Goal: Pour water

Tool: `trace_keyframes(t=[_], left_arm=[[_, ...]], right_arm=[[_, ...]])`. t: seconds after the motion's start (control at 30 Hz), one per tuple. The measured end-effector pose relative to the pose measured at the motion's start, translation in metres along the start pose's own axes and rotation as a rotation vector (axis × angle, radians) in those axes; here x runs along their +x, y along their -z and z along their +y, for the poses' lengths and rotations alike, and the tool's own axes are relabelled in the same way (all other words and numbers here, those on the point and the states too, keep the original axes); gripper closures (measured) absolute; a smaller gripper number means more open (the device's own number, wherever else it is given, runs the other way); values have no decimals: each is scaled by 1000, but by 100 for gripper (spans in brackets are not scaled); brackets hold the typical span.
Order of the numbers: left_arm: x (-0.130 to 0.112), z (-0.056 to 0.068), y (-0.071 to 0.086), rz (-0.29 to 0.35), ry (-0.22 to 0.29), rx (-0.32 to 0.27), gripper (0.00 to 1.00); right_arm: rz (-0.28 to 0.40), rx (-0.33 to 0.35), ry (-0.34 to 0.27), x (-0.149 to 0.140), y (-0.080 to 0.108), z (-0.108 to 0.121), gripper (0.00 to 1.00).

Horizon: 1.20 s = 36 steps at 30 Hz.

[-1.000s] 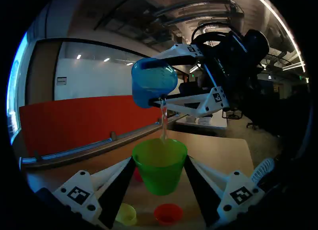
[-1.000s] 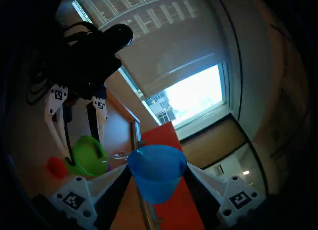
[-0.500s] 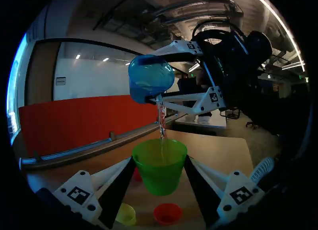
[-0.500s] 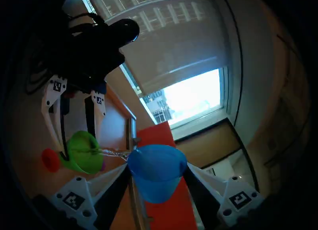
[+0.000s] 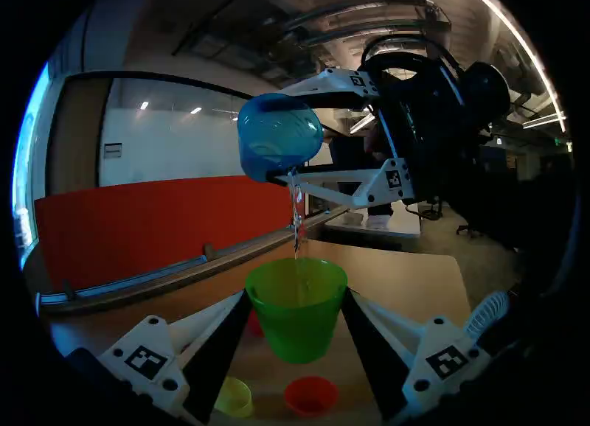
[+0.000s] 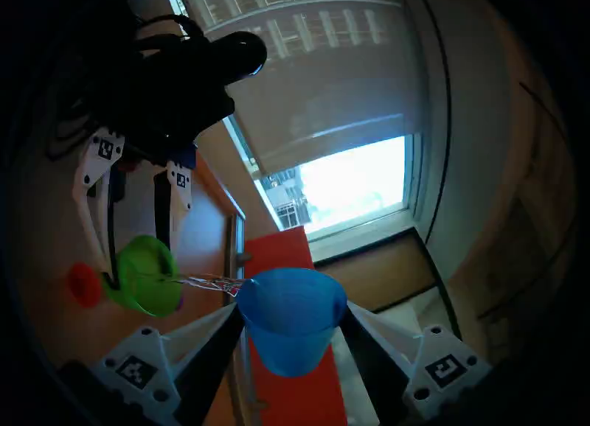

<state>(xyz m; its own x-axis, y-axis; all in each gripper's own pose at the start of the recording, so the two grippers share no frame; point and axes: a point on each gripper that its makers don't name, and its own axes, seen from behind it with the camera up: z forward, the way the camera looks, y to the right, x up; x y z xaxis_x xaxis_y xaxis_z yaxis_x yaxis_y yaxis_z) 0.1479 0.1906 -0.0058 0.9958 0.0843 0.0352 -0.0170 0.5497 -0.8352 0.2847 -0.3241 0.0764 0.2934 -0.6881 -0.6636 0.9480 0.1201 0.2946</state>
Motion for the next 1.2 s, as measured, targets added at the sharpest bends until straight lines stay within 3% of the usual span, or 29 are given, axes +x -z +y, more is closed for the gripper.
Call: trace_keyframes(t=[1.2], left_arm=[[4,3,-1,8,-3,-3,15]], right_arm=[[3,-86,226,10,4,22,10]])
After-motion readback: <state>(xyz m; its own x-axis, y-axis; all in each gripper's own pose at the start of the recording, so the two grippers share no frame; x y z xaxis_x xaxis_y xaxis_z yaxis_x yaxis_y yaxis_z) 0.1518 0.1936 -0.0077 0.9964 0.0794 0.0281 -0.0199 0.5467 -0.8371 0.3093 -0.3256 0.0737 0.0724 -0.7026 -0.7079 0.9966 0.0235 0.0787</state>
